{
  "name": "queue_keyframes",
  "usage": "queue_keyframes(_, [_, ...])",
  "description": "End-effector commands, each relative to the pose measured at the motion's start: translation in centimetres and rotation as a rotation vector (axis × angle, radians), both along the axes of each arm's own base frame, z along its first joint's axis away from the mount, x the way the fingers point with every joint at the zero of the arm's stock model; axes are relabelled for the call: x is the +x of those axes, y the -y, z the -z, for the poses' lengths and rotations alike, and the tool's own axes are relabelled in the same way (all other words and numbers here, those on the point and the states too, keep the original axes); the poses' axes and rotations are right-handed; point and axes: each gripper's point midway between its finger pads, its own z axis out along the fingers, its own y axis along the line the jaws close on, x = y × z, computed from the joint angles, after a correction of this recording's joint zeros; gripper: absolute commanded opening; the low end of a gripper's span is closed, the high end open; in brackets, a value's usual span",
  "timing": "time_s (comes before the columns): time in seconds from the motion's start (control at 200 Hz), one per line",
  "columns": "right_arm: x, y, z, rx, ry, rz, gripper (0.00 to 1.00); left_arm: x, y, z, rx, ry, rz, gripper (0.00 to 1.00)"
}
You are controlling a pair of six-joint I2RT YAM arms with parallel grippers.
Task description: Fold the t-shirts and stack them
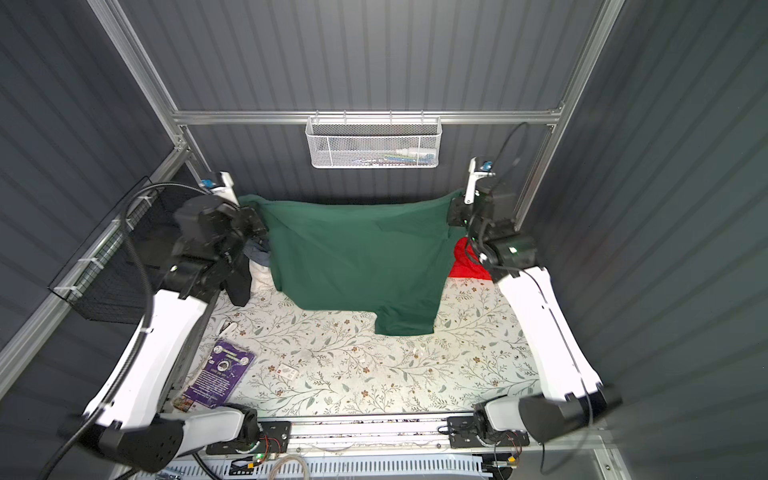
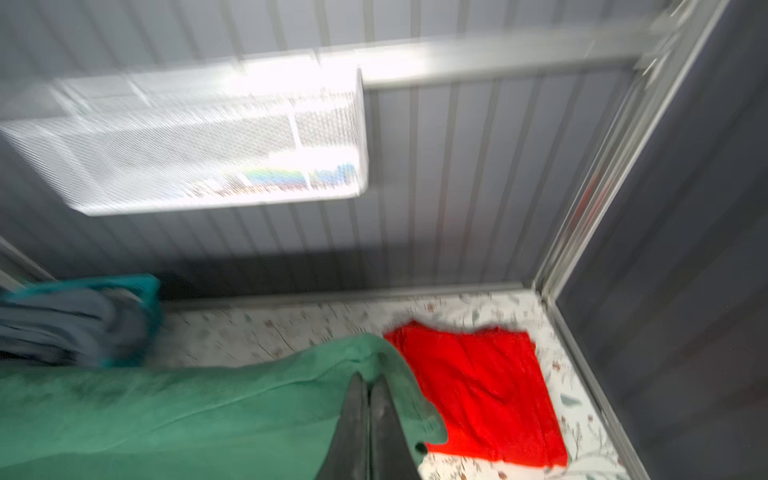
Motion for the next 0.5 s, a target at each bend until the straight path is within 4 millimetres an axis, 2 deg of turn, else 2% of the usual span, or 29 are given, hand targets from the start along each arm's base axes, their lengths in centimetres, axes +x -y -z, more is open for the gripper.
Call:
queue_keyframes(0.0, [-2.5, 1.0, -1.3, 0.0, 0.064, 0.023, 0.0, -2.3, 0.3, -1.1, 0.0, 0.022, 0.057, 0.0])
queue_keyframes(0.05, [-4.8, 1.0, -2.9, 0.017, 0.125, -0.017, 0.0, -3.9, 0.0, -2.5, -0.005, 0.053, 0.066, 0.0])
queue_keyframes(0.07, [-5.0, 0.8, -3.0, 0.018, 0.135, -0.031, 0.0, -4.6, -0.1, -3.2, -0.009, 0.069, 0.071, 0.0])
queue_keyframes(0.08, [-6.2, 1.0, -3.9, 0.024, 0.166, -0.042, 0.0, -4.9, -0.2, -3.5, -0.011, 0.078, 0.073, 0.0])
queue_keyframes(0.11, [-7.6, 1.0, -4.6, 0.031, 0.194, -0.063, 0.0, -5.9, -0.3, -4.2, -0.016, 0.097, 0.081, 0.0])
queue_keyframes(0.15, [-9.0, 1.1, -6.3, 0.047, 0.257, -0.083, 0.0, -7.2, -0.5, -5.2, -0.025, 0.126, 0.09, 0.0])
queue_keyframes(0.215, [-11.1, 1.5, -7.8, 0.061, 0.298, -0.098, 0.0, -9.0, -0.5, -6.7, -0.044, 0.171, 0.117, 0.0])
queue_keyframes(0.35, [-14.1, 2.2, -9.5, 0.069, 0.33, -0.107, 0.0, -12.1, -0.3, -8.7, -0.087, 0.222, 0.176, 0.0])
queue_keyframes(0.495, [-16.4, 3.4, -11.6, 0.056, 0.377, -0.078, 0.0, -14.2, 0.0, -9.7, -0.125, 0.245, 0.222, 0.0])
